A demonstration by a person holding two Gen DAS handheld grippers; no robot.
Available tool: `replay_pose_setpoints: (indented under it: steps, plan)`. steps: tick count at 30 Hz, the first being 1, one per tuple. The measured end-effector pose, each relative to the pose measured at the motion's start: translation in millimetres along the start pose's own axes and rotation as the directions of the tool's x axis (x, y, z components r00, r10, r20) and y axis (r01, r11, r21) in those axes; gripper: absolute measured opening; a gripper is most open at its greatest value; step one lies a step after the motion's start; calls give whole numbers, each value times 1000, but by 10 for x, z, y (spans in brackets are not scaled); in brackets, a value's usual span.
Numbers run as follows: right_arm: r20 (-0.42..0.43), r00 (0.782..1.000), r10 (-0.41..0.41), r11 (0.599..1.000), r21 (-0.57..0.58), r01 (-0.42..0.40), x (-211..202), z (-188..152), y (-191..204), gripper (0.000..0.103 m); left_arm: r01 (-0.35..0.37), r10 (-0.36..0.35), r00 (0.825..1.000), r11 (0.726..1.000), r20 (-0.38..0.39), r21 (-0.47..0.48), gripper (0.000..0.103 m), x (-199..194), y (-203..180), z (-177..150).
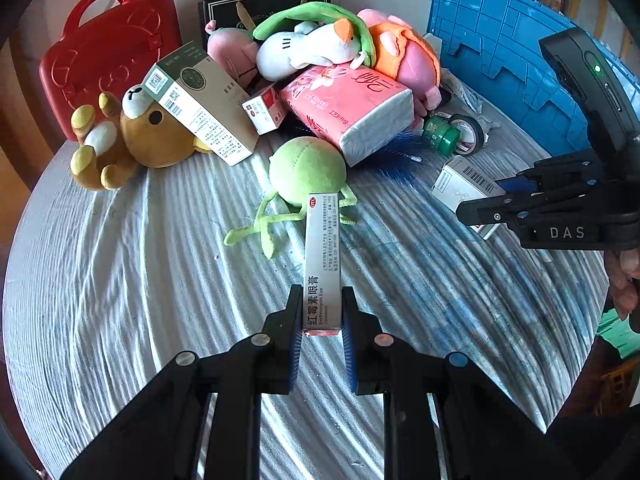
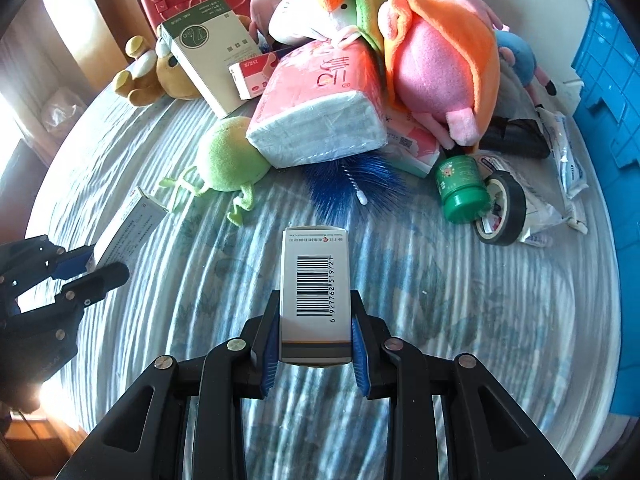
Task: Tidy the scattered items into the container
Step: 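Lift both held medicine boxes and carry them over the blue crate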
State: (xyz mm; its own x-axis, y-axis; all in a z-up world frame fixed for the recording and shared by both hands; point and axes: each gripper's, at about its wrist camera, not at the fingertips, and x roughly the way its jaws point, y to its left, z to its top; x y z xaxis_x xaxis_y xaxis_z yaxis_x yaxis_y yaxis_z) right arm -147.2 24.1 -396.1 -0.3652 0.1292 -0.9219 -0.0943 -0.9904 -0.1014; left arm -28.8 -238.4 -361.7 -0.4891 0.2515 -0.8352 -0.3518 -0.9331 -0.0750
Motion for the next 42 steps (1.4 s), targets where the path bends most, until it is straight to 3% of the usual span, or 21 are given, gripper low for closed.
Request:
replay_pose_setpoints:
  steps: [21,42]
  plan:
    - [120,992,39,999,-22,-37,-951,141,-27,29,-69,71,993,997,96,-16,17,-822,-189,540]
    - [273,958,87,996,-9,-88,-2092,246,-597,29,-124,123,963,992,239,-12,17,-1565,-774,1447]
